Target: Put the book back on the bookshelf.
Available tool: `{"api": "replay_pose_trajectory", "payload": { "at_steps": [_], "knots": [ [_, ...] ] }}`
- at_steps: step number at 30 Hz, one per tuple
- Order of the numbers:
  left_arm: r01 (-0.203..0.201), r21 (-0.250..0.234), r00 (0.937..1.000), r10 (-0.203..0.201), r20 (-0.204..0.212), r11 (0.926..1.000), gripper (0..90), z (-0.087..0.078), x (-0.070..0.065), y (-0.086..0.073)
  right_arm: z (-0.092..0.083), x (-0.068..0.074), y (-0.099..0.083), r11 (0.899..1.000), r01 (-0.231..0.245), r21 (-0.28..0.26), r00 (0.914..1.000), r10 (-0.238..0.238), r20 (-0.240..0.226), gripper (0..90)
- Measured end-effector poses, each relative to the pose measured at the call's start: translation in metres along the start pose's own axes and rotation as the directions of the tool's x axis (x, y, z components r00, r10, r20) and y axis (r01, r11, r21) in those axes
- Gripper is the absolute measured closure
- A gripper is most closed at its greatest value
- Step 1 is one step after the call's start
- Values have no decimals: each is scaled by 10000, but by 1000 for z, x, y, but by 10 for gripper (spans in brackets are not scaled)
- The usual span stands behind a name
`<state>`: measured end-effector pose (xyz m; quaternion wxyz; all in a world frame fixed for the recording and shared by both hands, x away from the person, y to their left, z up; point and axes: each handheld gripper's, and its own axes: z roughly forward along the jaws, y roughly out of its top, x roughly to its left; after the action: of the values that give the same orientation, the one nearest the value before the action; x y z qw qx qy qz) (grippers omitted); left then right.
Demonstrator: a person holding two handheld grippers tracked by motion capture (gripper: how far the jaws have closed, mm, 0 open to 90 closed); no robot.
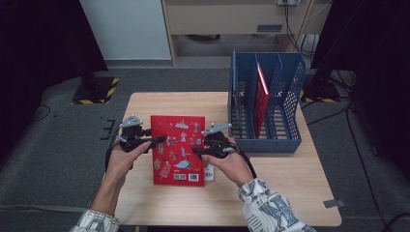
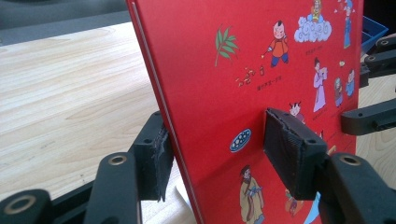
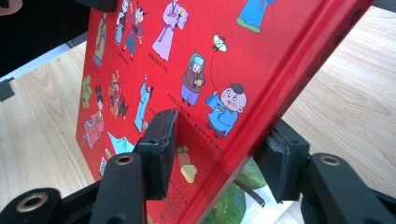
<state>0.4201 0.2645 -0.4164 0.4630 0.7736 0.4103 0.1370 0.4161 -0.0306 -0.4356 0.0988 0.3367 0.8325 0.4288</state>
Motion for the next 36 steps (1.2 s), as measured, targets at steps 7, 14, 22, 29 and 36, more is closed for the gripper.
{"api": "replay_pose_trajectory", "payload": {
  "at_steps": [7,14,22,29,36],
  "knots": [
    [-73,-32,10000,73,35,10000,445,-5,0,2,-2,0,3,10000,-42,-65,9999,41,-156,526],
    [-184,-259,9998,187,90,9995,460,-11,-1,9,-9,0,13,9997,3,-236,9997,-9,-249,557],
    [-256,-257,9996,258,85,9993,461,-17,0,13,-17,-1,30,9989,159,-438,9995,-171,-275,578],
    [-318,-250,9995,319,56,9992,462,-21,1,13,-18,2,34,9986,148,-515,9993,-165,-337,590],
    [-313,-378,9995,315,30,9988,466,-28,1,14,-19,4,37,9982,111,-585,9989,-138,-452,597]
  ]
}}
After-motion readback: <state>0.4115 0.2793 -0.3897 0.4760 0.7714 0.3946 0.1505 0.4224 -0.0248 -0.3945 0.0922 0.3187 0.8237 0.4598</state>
